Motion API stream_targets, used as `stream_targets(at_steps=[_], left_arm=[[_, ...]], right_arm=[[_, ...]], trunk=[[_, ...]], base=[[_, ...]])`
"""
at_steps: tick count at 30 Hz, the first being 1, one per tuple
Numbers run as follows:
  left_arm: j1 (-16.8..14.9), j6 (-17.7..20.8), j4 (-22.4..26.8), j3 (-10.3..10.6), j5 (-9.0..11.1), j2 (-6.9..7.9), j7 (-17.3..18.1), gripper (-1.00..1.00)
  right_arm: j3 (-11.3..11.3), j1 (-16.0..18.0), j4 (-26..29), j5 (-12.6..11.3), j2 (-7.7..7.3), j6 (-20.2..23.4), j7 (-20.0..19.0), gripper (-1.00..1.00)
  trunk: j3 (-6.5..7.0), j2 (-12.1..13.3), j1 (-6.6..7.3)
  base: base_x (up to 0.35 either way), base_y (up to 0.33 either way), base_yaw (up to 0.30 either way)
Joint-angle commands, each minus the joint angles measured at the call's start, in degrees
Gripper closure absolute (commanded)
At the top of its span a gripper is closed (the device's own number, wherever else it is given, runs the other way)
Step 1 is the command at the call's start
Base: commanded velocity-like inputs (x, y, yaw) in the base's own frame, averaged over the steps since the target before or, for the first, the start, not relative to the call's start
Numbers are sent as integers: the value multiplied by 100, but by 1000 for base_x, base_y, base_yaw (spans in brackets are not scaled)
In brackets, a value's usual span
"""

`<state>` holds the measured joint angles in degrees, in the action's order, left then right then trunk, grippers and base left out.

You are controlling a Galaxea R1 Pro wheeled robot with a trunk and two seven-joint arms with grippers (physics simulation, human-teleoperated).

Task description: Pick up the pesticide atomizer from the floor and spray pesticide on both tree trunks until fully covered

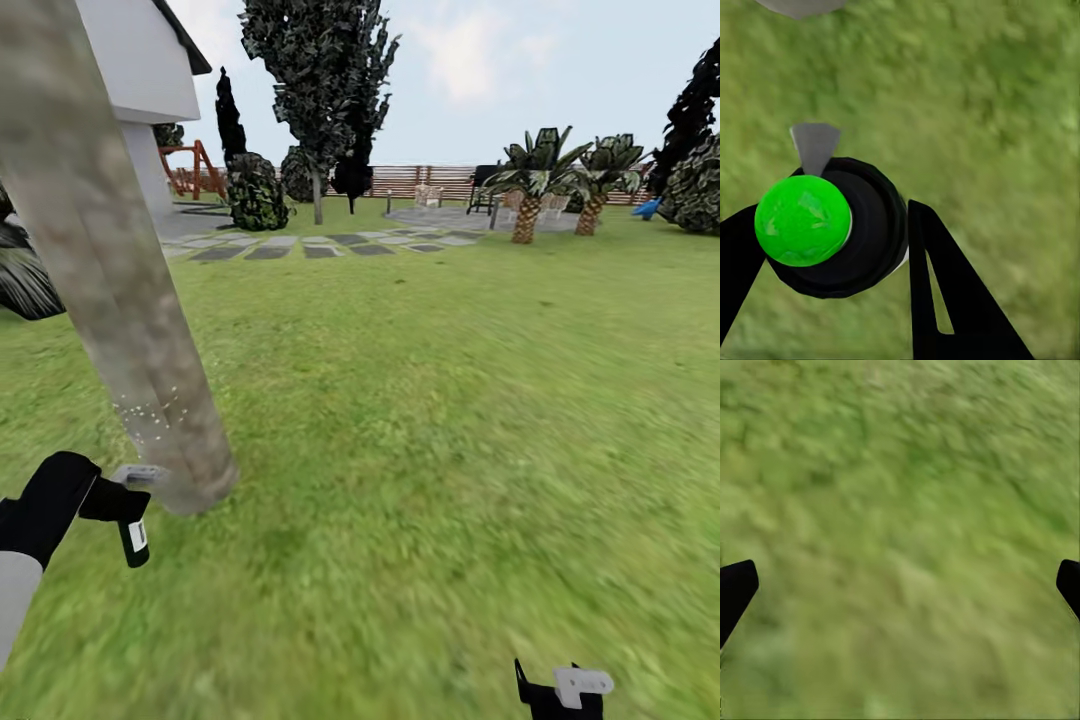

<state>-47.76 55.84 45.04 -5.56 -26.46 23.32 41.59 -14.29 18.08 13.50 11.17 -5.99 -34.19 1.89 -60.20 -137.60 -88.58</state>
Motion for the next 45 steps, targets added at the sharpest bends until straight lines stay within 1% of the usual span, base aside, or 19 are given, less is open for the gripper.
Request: stream_targets(at_steps=[1, 6, 7, 9, 10, 13, 14, 15, 17, 20, 22, 23, 25, 27, 28, 31, 35, 39, 45], left_arm=[[-3, 11, -51, -18, -61, -3, 57, 100], [-1, -10, -401, -17, -69, -3, 0, 100], [-1, -14, -448, -20, -65, -3, -107, 100], [-2, -40, -505, -28, -35, -18, -449, 100], [0, -95, -517, -30, -29, -31, -508, 100], [2, -428, -640, -34, -9, -171, -684, 100], [1, -530, -801, -87, -3, -277, -877, 100], [0, -647, -862, -172, -1, -344, -1059, 100], [3, -903, -941, -429, 14, -410, -1346, 100], [-2, -982, -995, -544, 6, -430, -1428, 100], [1, -1008, -1197, -655, 2, -423, -1445, 100], [-1, -1197, -1394, -819, -6, -418, -1454, 100], [4, -1534, -1513, -1044, -7, -406, -1452, 100], [85, -1700, -1599, -1270, -5, -416, -1452, 100], [110, -1730, -1597, -1323, -2, -421, -1452, 100], [132, -1763, -1605, -1364, -1, -432, -1452, 100], [137, -1769, -1635, -1364, -8, -438, -1459, 100], [140, -1770, -1646, -1352, 1, -454, -1469, 100], [140, -1770, -1630, -1358, 3, -463, -1469, 100]], right_arm=[[-30, 5, -5, 60, 1, -17, 19, -100], [-30, 3, -5, 60, 1, -17, 17, -100], [-30, 6, -5, 60, 0, -17, 18, -100], [-30, 5, -5, 60, 1, -17, 16, -100], [-30, 4, -5, 60, 0, -17, 15, -100], [-30, 3, -5, 60, 0, -17, 13, -100], [-30, 3, -5, 60, -4, -17, 13, -100], [-30, 4, -5, 60, -3, -17, 14, -100], [-30, 4, -5, 60, -6, -17, 13, -100], [-30, 3, -5, 60, -7, -17, 14, -100], [-30, 3, -5, 60, -7, -16, 17, -100], [-30, 3, -5, 60, -7, -17, 19, -100], [-30, 3, -5, 60, -7, -17, 21, -100], [-30, 4, -5, 60, -7, -17, 21, -100], [-30, 3, -5, 60, -6, -17, 21, -100], [-30, 5, -5, 60, -7, -17, 21, -100], [-30, 5, -5, 60, -7, -17, 21, -100], [-30, 5, -5, 60, -5, -17, 21, -100], [-30, 4, -13, 60, -7, -17, 21, -100]], trunk=[[-5, -2, -2], [-5, -2, -2], [-5, -2, -2], [-5, -2, -2], [-5, -2, -2], [-5, -2, -2], [-5, -2, -2], [-5, -2, -2], [-5, -2, -2], [-5, -2, -2], [-5, -2, -2], [-5, -2, -2], [-5, -2, -2], [-5, -2, -2], [-5, -2, -2], [-5, -2, -2], [-5, -2, -2], [-5, -2, -2], [-5, -2, -2]], base=[[220, -49, 277], [58, -11, 277], [7, -1, 273], [2, 0, 184], [1, 0, 86], [0, 0, 26], [0, 0, 5], [0, 0, 2], [0, 0, 1], [33, -50, 0], [128, -199, 0], [146, -228, 0], [148, -236, 0], [147, -242, 81], [143, -246, 200], [141, -248, 252], [142, -249, 259], [152, -249, 45], [15, -270, 1]])
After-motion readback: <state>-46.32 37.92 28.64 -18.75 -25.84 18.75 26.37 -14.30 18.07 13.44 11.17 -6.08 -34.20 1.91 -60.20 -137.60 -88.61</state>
